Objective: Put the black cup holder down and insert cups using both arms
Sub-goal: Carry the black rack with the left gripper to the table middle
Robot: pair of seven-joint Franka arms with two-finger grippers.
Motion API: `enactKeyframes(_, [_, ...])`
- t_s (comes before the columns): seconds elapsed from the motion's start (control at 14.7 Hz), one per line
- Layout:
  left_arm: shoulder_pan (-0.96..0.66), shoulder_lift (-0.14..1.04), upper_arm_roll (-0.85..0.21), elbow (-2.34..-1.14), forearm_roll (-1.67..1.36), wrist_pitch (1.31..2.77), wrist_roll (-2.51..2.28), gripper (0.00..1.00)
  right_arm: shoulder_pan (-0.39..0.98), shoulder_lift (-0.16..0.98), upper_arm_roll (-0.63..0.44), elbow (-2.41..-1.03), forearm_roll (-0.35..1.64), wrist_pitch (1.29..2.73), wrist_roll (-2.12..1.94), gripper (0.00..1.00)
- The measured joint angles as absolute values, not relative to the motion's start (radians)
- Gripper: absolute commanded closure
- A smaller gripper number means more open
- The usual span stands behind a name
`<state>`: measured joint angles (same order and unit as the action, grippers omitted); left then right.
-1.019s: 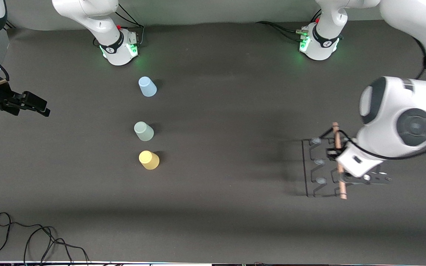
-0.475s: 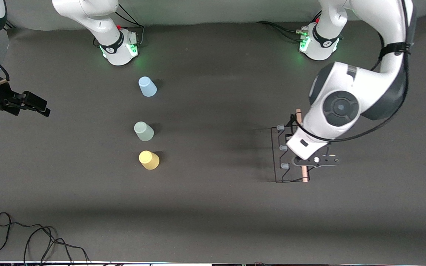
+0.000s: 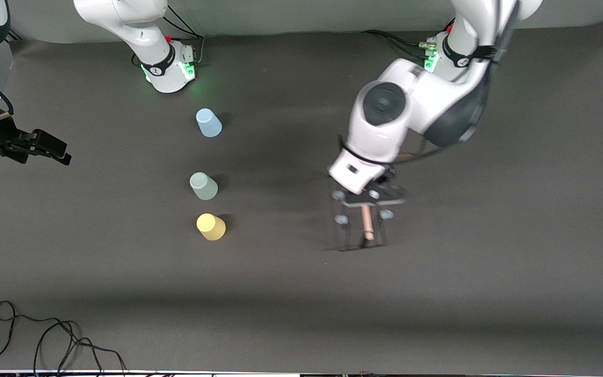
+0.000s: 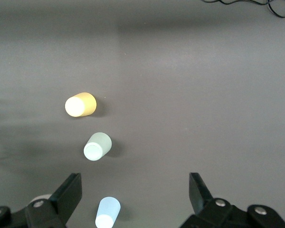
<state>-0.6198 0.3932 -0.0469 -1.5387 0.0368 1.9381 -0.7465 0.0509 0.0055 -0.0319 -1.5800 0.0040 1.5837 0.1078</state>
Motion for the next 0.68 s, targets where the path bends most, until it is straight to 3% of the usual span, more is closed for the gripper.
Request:
enactKeyframes(0.34, [-0.755, 0.428, -0.046, -1.540, 0.034, 1.957, -0.848, 1.00, 0.050, 0.006, -0.032, -1.580, 0.004, 1.574, 0.108, 0.00])
enactKeyframes(0.68, [-0.815, 0.502, -0.045, -1.550, 0.035, 2.076, -0.931, 1.00, 0.049, 0.006, -0.033, -1.580, 0.004, 1.573, 0.108, 0.00])
